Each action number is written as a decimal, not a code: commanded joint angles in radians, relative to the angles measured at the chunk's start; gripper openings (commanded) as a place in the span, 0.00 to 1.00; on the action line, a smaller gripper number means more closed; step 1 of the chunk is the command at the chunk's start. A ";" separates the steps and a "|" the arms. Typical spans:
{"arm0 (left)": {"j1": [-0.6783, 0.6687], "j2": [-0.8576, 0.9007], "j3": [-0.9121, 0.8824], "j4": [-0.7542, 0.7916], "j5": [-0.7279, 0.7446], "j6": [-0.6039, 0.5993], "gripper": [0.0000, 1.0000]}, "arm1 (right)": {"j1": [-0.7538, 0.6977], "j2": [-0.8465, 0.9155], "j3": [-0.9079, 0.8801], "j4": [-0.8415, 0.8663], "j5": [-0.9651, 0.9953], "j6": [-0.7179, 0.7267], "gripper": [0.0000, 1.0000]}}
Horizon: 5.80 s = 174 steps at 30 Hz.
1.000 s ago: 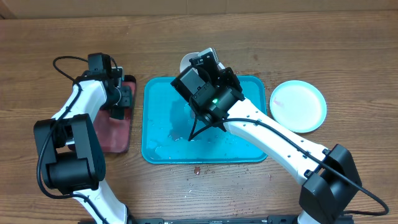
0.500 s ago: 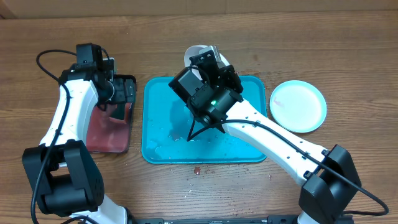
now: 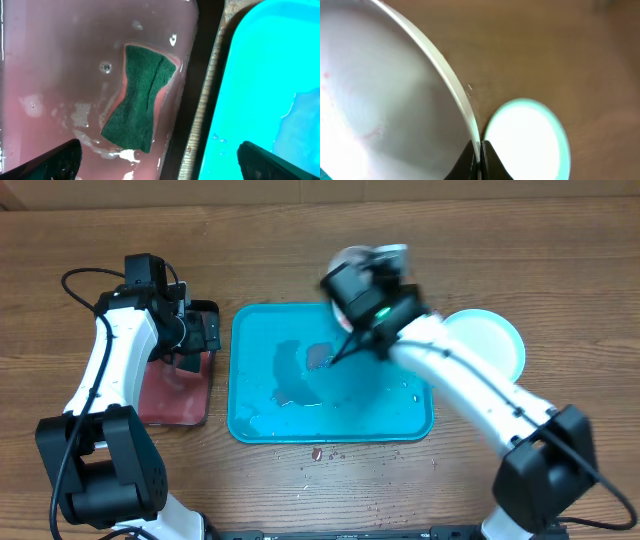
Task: Clean dirty plates on tray and stack at the side
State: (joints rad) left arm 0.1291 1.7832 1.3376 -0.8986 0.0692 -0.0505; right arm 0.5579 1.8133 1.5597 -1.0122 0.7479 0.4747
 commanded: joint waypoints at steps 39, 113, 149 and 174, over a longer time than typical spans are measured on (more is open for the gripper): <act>0.002 -0.016 0.016 -0.056 0.032 -0.043 1.00 | -0.914 -0.051 -0.210 -0.115 -1.126 -0.292 0.72; 0.007 -1.104 -0.455 0.035 0.131 0.028 1.00 | -0.552 -1.173 -0.854 0.698 -0.877 -0.396 1.00; 0.007 -1.104 -0.455 0.035 0.131 0.028 1.00 | -0.473 -1.810 -1.552 0.931 -0.797 -0.393 1.00; 0.007 -1.104 -0.455 0.035 0.131 0.028 1.00 | -0.473 -1.810 -1.552 0.931 -0.797 -0.393 1.00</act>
State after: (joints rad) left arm 0.1318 0.6811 0.8848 -0.8669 0.1986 -0.0196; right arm 0.0792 0.0147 0.0185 -0.0868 -0.0593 0.0784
